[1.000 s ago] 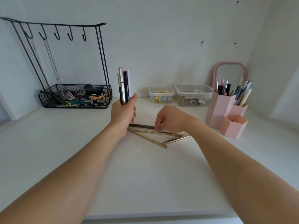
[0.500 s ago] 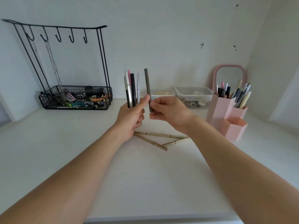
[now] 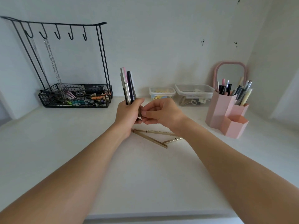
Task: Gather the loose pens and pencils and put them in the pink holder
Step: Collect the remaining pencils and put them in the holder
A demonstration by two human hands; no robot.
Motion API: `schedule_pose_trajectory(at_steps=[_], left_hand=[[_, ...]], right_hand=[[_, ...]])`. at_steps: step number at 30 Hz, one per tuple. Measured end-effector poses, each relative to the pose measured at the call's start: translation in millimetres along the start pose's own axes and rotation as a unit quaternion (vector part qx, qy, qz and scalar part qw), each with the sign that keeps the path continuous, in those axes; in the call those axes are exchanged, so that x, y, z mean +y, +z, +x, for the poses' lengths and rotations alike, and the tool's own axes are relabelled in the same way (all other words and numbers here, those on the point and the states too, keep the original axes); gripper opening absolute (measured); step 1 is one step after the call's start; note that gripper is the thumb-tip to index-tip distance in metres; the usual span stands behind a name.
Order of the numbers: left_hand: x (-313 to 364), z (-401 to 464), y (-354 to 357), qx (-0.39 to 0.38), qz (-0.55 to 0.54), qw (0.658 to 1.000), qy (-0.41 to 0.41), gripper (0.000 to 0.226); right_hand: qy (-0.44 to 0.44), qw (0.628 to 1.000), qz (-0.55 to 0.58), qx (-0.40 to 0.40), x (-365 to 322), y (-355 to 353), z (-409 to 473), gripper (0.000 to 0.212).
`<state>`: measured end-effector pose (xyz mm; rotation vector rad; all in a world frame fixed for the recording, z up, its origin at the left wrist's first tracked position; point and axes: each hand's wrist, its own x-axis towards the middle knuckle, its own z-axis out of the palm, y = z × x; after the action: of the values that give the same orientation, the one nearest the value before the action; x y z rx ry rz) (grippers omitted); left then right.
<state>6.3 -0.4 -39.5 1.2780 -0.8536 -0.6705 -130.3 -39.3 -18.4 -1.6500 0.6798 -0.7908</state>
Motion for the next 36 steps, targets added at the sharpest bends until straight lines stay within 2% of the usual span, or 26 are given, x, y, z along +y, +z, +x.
schedule_pose_trajectory(at_steps=[2,5,9,13,19,21,23,25,27,29,31,36], left_hand=[[3,0,-1,-0.001,-0.017,1.000,-0.011,0.013],[3,2,-3,-0.011,-0.035,0.999,-0.025,0.019],[0,4,-4,-0.034,-0.024,0.999,-0.028,0.028],[-1,4,-4,-0.038,-0.016,0.999,-0.035,0.030],[0,4,-3,-0.023,-0.007,0.999,-0.044,0.036],[0,4,-2,-0.023,-0.016,0.999,-0.043,0.037],[-1,2,-2,-0.033,-0.028,0.998,-0.038,0.038],[0,0,-1,-0.056,-0.045,0.997,-0.026,0.036],[1,-3,1,-0.084,-0.055,0.995,-0.017,0.035],[3,-7,4,-0.102,-0.054,0.993,-0.015,0.046],[3,-9,5,-0.110,-0.043,0.993,-0.011,0.059],[3,-10,4,-0.096,-0.024,0.995,-0.004,0.043]], right_hand=[[-0.009,0.991,-0.136,0.011,-6,-12,2,0.017],[-0.019,0.929,-0.368,-0.033,-18,-38,-1,0.017],[0.040,0.866,-0.481,-0.133,-22,-58,-12,0.014],[0.065,0.840,-0.519,-0.143,-15,-58,-10,0.014],[0.073,0.838,-0.520,-0.147,-7,-62,-3,0.005],[0.064,0.864,-0.486,-0.116,-6,-69,-1,0.007],[0.054,0.925,-0.372,-0.056,-6,-74,2,0.010],[0.034,0.980,-0.198,-0.002,-8,-68,3,0.006],[0.001,0.999,-0.047,0.022,-11,-55,5,0.005],[-0.026,0.999,0.040,0.023,-11,-40,5,0.003],[-0.036,0.998,0.047,0.026,-9,-28,4,0.008],[-0.075,0.995,-0.033,0.056,1,-12,2,0.010]])
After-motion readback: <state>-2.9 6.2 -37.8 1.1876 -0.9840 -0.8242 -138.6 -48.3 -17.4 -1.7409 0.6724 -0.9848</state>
